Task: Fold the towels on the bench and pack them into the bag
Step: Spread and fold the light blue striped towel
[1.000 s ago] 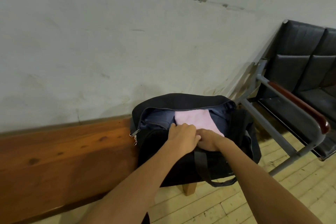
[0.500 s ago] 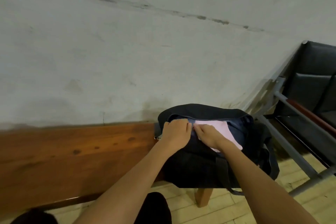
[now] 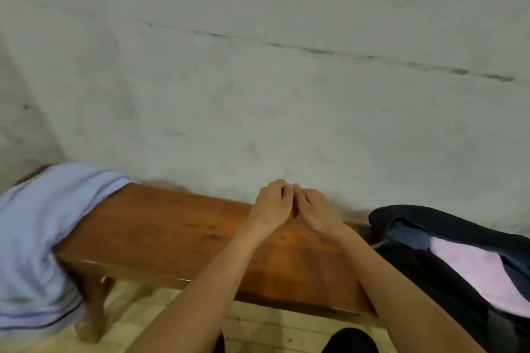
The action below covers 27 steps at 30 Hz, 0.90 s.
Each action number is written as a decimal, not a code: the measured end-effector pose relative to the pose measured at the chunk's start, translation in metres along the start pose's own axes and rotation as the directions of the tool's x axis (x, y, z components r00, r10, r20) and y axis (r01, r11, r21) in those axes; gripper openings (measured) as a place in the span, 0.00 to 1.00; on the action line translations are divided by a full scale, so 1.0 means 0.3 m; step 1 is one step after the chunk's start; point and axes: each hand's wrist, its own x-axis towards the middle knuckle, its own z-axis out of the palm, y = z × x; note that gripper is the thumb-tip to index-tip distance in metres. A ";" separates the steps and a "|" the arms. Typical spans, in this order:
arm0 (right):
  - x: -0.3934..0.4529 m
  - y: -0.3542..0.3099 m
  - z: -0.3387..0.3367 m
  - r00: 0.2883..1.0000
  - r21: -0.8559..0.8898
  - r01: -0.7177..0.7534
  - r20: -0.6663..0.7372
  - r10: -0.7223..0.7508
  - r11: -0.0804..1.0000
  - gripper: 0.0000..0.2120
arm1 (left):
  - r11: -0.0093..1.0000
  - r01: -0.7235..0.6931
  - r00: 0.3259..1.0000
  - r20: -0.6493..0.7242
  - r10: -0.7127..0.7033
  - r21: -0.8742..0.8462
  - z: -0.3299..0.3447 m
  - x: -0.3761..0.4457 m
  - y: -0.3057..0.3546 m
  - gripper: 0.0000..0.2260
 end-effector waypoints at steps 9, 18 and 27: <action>0.172 -0.307 0.451 0.971 0.109 0.025 0.236 -0.050 0.994 0.24 | 0.972 0.135 0.976 -0.195 -0.097 0.192 -0.561 -0.155 -0.427 0.08; 0.205 -0.503 0.744 0.908 0.118 0.061 0.405 -0.104 0.991 0.22 | 0.689 0.616 0.730 -0.607 -0.315 0.383 -1.023 -0.272 -0.880 0.12; 0.219 -0.672 1.000 0.858 0.165 0.094 0.487 -0.164 0.982 0.22 | 0.625 0.737 0.617 -0.632 -0.468 0.257 -1.316 -0.307 -1.185 0.16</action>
